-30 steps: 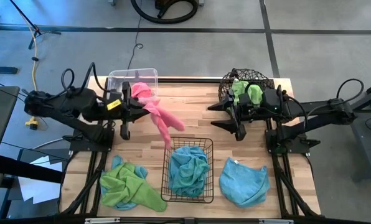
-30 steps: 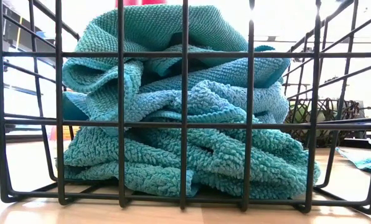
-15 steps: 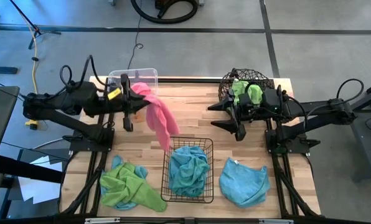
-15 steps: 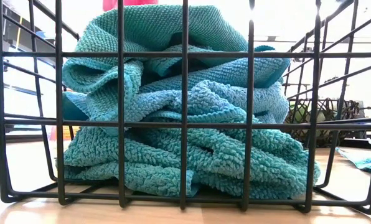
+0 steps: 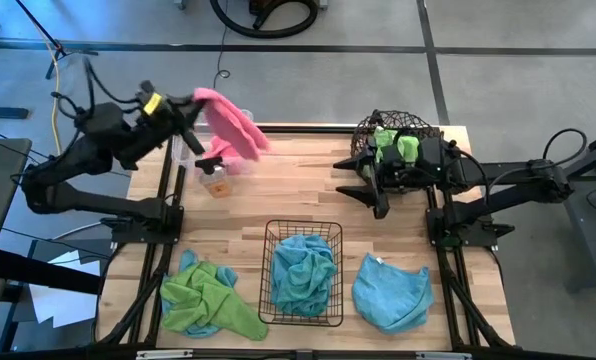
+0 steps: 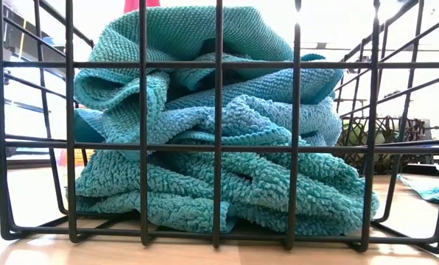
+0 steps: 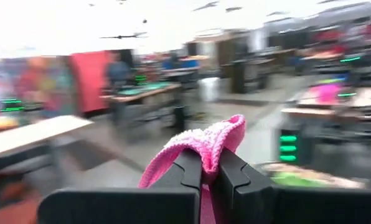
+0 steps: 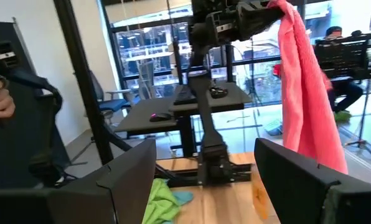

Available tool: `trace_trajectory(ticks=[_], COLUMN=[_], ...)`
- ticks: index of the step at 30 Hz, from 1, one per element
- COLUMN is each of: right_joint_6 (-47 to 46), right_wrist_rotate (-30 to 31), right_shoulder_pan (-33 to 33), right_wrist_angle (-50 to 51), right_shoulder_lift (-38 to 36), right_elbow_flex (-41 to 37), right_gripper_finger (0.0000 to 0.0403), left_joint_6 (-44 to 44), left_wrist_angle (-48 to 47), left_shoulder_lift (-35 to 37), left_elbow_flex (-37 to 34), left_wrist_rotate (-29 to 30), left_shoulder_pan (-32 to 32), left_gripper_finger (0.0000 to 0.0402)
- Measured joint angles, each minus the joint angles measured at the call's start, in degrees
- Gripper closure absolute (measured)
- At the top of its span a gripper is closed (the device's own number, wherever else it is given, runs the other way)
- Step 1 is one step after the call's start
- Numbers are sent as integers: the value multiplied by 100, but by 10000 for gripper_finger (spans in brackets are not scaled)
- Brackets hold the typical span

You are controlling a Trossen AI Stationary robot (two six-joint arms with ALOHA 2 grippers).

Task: Sort microfiber towel by color & place in baskets
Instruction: Put the pink towel into the left transparent bin

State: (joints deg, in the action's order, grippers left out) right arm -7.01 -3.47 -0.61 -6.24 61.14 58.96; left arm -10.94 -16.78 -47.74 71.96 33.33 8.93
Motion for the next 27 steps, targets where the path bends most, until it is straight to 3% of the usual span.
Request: trace_trajectory(ticks=[4, 10, 19, 27], right_joint_6=[2, 2, -448, -450], right_wrist_rotate=[205, 916, 1050, 1044], right_shoulder_pan=[168, 361, 487, 486], right_wrist_angle=[-1, -4, -123, -125], right_shoulder_lift=[0, 0, 0, -1], right_elbow_flex=[0, 0, 0, 0], right_gripper_finger=[132, 132, 132, 132], left_joint_6=[-483, -526, -41, 961], left_wrist_angle=[-17, -507, 7, -139], left_shoulder_lift=[12, -213, -324, -328], left_elbow_flex=[0, -80, -1556, -2580], left_wrist_rotate=[426, -9, 22, -57], left_shoulder_pan=[428, 1383, 3188, 3496], left_gripper_finger=[401, 401, 401, 401])
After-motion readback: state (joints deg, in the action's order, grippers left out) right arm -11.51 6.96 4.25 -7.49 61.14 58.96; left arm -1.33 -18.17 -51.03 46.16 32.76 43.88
